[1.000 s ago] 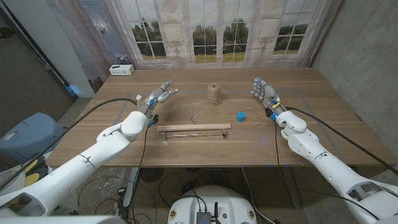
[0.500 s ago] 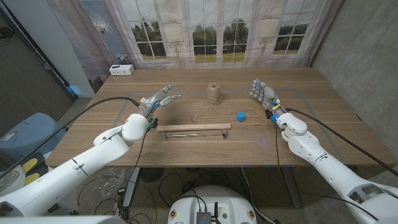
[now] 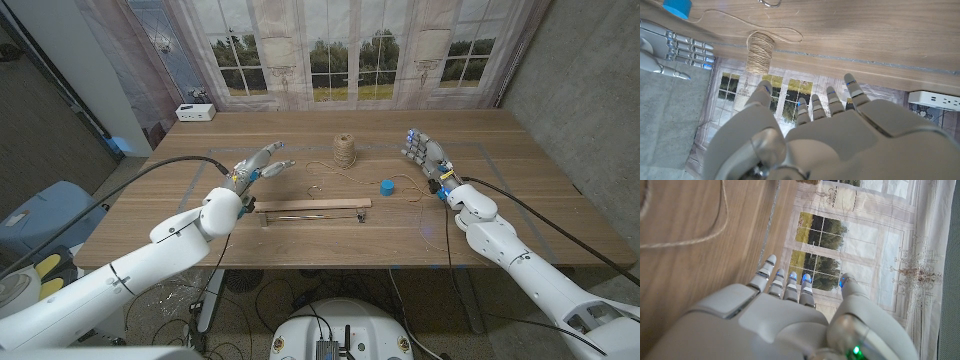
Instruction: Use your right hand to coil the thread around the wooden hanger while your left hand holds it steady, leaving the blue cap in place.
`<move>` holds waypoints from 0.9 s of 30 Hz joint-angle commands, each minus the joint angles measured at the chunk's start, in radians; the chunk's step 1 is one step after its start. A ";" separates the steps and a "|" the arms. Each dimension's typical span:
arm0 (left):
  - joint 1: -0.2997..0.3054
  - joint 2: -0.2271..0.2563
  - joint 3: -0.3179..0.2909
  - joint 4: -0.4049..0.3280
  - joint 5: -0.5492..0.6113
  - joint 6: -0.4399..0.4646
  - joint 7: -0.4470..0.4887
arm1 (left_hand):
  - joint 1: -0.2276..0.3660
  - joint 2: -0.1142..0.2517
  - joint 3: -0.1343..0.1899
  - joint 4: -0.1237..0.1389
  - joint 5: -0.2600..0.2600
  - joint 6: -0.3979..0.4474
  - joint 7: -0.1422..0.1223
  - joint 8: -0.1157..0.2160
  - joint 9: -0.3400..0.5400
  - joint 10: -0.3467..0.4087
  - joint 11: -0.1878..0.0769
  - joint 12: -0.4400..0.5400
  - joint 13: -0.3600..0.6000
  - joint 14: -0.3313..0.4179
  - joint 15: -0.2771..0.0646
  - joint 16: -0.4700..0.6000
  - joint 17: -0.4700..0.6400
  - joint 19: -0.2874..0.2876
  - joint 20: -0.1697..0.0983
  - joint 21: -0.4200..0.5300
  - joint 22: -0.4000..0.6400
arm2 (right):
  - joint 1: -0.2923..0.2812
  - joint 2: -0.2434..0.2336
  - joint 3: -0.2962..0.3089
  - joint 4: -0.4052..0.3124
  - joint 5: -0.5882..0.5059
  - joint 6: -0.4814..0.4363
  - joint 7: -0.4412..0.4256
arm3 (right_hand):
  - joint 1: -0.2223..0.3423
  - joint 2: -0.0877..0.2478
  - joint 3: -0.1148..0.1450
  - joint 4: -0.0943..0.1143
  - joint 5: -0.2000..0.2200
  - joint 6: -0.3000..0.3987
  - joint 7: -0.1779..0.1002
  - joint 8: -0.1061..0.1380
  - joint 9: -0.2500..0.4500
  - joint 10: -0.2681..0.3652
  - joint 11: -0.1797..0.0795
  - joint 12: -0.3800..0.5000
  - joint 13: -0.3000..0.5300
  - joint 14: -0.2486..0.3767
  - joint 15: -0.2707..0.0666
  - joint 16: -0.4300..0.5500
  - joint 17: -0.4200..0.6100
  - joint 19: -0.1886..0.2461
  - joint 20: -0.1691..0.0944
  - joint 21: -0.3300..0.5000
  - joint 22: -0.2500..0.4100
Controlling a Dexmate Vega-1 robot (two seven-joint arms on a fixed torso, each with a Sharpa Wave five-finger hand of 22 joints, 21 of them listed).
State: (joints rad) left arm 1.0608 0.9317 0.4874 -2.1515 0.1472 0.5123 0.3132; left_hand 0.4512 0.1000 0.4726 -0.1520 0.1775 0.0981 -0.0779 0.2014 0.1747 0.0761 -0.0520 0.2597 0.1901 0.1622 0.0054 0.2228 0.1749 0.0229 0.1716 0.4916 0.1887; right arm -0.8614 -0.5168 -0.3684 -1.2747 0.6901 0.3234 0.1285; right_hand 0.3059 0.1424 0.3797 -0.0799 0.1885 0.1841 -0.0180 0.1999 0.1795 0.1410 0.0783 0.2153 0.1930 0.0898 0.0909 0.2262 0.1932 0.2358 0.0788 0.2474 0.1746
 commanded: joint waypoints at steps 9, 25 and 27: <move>-0.041 0.037 0.194 -0.182 0.354 0.386 -0.050 | 0.147 -0.075 0.004 -0.029 -0.002 0.383 0.077 0.073 0.017 0.337 -0.012 0.093 0.046 0.261 -0.063 0.018 0.003 0.140 -0.211 0.001 -0.007 | -0.046 -0.016 0.014 -0.019 0.025 0.019 0.030 | 0.011 -0.001 0.000 -0.008 -0.002 0.009 0.002 -0.001 0.002 0.016 0.002 0.006 0.005 0.013 -0.002 0.008 0.007 0.008 0.008 -0.001 0.004; -0.214 0.041 0.501 -0.233 0.863 0.717 -0.485 | 0.339 -0.141 -0.004 -0.031 0.014 0.427 0.025 0.069 0.023 0.348 -0.057 0.096 0.066 0.303 -0.121 0.009 0.012 0.189 -0.237 -0.018 -0.010 | -0.081 -0.029 0.022 -0.047 0.033 0.028 0.029 | 0.006 0.000 -0.002 -0.005 -0.004 0.012 0.002 -0.002 0.002 0.022 0.005 0.006 0.005 0.017 -0.003 0.010 0.010 0.010 0.005 -0.003 0.004; -0.217 0.035 0.508 -0.227 0.905 0.724 -0.530 | 0.354 -0.140 -0.008 -0.027 0.014 0.414 0.025 0.061 0.024 0.336 -0.057 0.091 0.069 0.290 -0.120 0.004 0.014 0.186 -0.231 -0.023 -0.009 | -0.083 -0.030 0.023 -0.049 0.032 0.028 0.027 | 0.005 0.000 -0.002 -0.004 -0.004 0.013 0.002 -0.002 0.002 0.022 0.006 0.006 0.005 0.017 -0.003 0.010 0.010 0.010 0.004 -0.003 0.004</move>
State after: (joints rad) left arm 0.9358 0.9693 0.8355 -2.3564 0.7459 1.0642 0.0804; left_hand 0.7860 -0.0403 0.4684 -0.1836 0.1825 0.5243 -0.0530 0.2699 0.1934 0.4239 -0.1095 0.3555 0.2536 0.4656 -0.0467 0.2334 0.1841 0.2000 -0.0413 0.4762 0.1766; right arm -0.9239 -0.5385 -0.3512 -1.3073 0.7185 0.3462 0.1573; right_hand 0.3059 0.1424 0.3755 -0.0840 0.1886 0.1876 -0.0144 0.1998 0.1793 0.1556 0.0822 0.2152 0.1929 0.1020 0.0894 0.2262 0.1980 0.2394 0.0824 0.2473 0.1745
